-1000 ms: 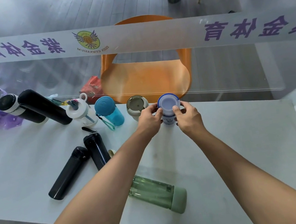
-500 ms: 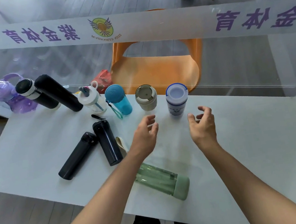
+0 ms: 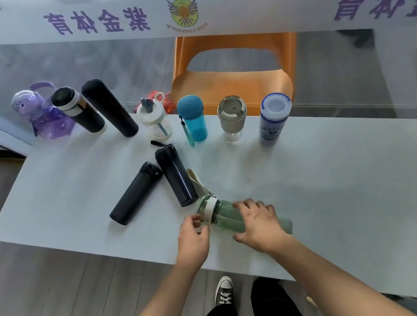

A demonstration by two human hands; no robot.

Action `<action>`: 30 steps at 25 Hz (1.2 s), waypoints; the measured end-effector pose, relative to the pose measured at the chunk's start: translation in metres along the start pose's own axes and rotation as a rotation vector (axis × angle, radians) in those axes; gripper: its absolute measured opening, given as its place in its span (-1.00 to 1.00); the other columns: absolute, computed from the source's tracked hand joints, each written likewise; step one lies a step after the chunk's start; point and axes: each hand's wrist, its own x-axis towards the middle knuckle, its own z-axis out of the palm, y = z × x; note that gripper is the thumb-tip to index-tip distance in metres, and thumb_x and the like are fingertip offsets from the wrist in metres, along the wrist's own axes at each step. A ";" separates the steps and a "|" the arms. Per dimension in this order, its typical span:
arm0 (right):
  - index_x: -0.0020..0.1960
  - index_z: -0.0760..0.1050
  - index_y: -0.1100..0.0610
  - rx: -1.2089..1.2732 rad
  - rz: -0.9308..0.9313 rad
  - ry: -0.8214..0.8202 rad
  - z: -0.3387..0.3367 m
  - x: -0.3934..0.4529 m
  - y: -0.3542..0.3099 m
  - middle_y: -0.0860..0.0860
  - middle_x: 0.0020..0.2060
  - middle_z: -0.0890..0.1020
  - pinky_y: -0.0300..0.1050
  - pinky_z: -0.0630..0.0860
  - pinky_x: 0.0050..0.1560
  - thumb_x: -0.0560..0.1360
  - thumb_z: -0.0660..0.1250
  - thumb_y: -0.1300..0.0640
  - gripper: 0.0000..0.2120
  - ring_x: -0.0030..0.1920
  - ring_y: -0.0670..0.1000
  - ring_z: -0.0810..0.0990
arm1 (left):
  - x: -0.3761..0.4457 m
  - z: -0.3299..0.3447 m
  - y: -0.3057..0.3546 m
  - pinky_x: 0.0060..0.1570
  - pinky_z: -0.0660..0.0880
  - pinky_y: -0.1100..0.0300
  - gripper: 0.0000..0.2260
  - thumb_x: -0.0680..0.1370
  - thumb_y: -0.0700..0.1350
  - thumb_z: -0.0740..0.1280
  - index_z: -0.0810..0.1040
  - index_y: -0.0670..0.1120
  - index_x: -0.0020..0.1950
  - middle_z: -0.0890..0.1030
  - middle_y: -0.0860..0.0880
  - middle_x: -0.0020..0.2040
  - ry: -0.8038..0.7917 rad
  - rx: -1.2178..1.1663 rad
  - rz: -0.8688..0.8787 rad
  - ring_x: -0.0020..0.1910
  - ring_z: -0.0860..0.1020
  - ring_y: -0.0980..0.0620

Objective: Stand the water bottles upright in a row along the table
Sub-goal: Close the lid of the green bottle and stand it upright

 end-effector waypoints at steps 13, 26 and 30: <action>0.42 0.31 0.03 0.014 0.327 0.178 0.043 -0.025 0.045 0.10 0.25 0.47 0.06 0.42 0.17 0.34 0.45 0.16 -0.32 0.23 0.18 0.47 | -0.006 0.006 0.002 0.34 0.37 0.04 -0.57 0.54 -0.18 0.27 0.36 -0.06 0.42 0.35 -0.08 0.38 -0.012 0.321 0.472 0.30 0.41 -0.08; 0.47 0.27 -0.18 0.339 0.364 0.242 0.022 -0.055 0.066 0.01 0.33 0.47 0.04 0.32 0.35 0.28 0.48 -0.22 -0.19 0.32 0.11 0.45 | -0.025 0.022 0.064 0.06 0.64 0.02 -0.48 0.34 -0.09 0.59 0.49 0.02 0.25 0.64 -0.04 0.11 -0.297 -0.458 0.225 0.08 0.65 0.02; 0.38 0.37 -0.11 0.606 0.430 0.427 0.007 -0.078 0.065 0.03 0.19 0.51 0.02 0.50 0.20 0.29 0.56 -0.08 -0.28 0.20 0.09 0.53 | -0.049 0.037 0.080 0.12 0.60 0.08 -0.54 0.44 -0.11 0.49 0.48 0.13 0.29 0.61 0.01 0.15 -0.436 -0.310 0.351 0.13 0.61 0.06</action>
